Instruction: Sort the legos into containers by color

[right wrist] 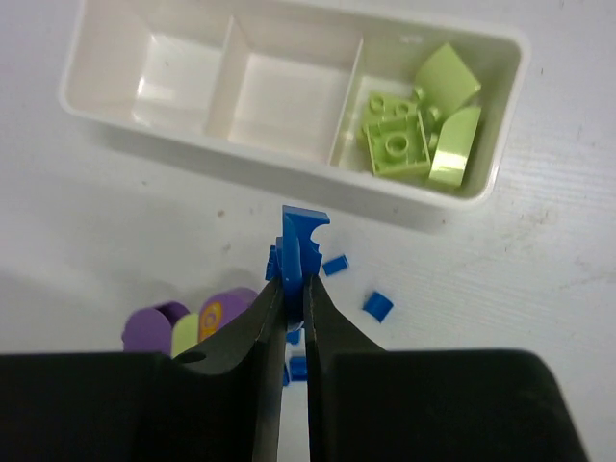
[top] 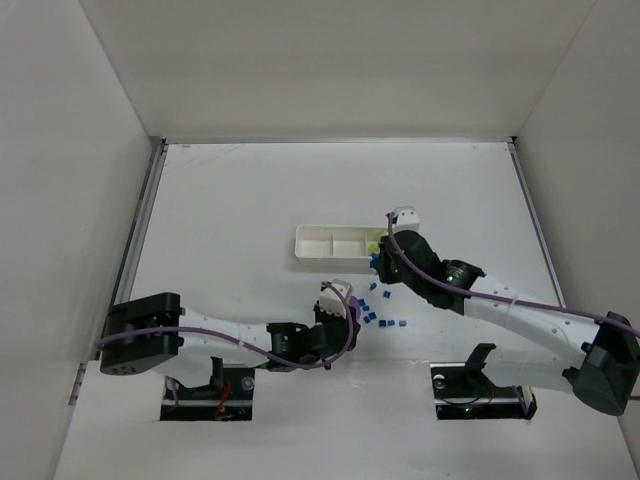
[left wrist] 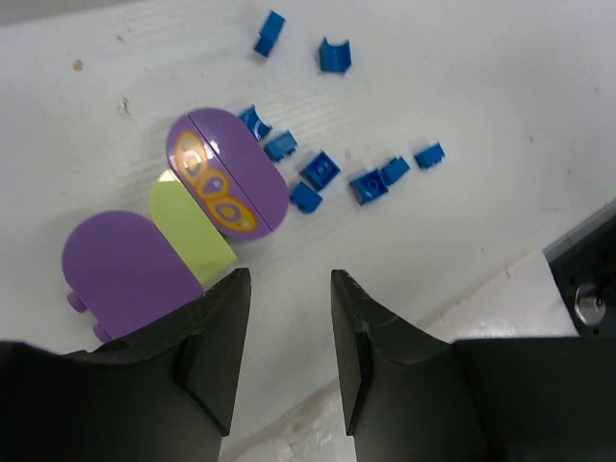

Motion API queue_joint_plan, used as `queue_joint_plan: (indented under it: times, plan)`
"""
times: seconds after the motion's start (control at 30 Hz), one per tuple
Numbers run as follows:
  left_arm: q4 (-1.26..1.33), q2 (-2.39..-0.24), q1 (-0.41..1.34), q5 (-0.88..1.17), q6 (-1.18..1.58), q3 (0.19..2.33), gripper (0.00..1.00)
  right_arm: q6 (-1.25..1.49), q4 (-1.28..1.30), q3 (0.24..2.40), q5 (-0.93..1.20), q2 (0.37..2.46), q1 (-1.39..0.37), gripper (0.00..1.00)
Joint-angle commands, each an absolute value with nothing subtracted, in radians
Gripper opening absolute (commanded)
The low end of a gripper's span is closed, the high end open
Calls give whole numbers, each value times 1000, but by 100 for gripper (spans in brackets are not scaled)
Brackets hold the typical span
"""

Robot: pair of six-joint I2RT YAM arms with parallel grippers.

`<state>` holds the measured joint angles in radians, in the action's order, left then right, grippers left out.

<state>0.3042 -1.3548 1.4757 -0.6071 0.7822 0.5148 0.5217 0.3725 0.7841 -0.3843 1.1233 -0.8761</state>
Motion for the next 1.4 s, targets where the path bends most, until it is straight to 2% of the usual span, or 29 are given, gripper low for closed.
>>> queue_joint_plan:
  times: [0.0,0.3,0.47,0.6,0.67,0.73,0.83,0.87,0.97,1.17,1.27,1.37]
  plan:
    - [362,-1362,1429,-611,802,497,37,489,283,853,-377,1144,-846,13]
    - [368,-1381,1423,-558,793,525,37,462,137,968,-302,1373,-782,14]
    - [350,-1371,1463,-558,816,523,22,466,95,980,-285,1454,-755,14]
    - [318,-1399,1467,-565,842,529,20,466,78,991,-294,1514,-754,15]
    - [316,-1426,1457,-563,844,538,20,474,52,985,-298,1519,-752,20]
    - [318,-1460,1437,-564,839,551,21,480,19,971,-290,1505,-749,29]
    - [316,-1494,1395,-568,835,561,22,482,0,940,-298,1451,-749,48]
    - [316,-1503,1374,-568,833,561,22,483,-3,921,-301,1421,-749,51]
    - [325,-1511,1305,-568,830,549,22,483,6,856,-310,1333,-748,50]
    - [337,-1456,1216,-577,813,517,22,540,38,652,-390,1125,-751,32]
    - [328,-1416,1194,-589,822,497,24,580,34,548,-397,1028,-748,33]
    - [322,-1388,1243,-580,818,503,24,598,37,500,-400,971,-748,40]
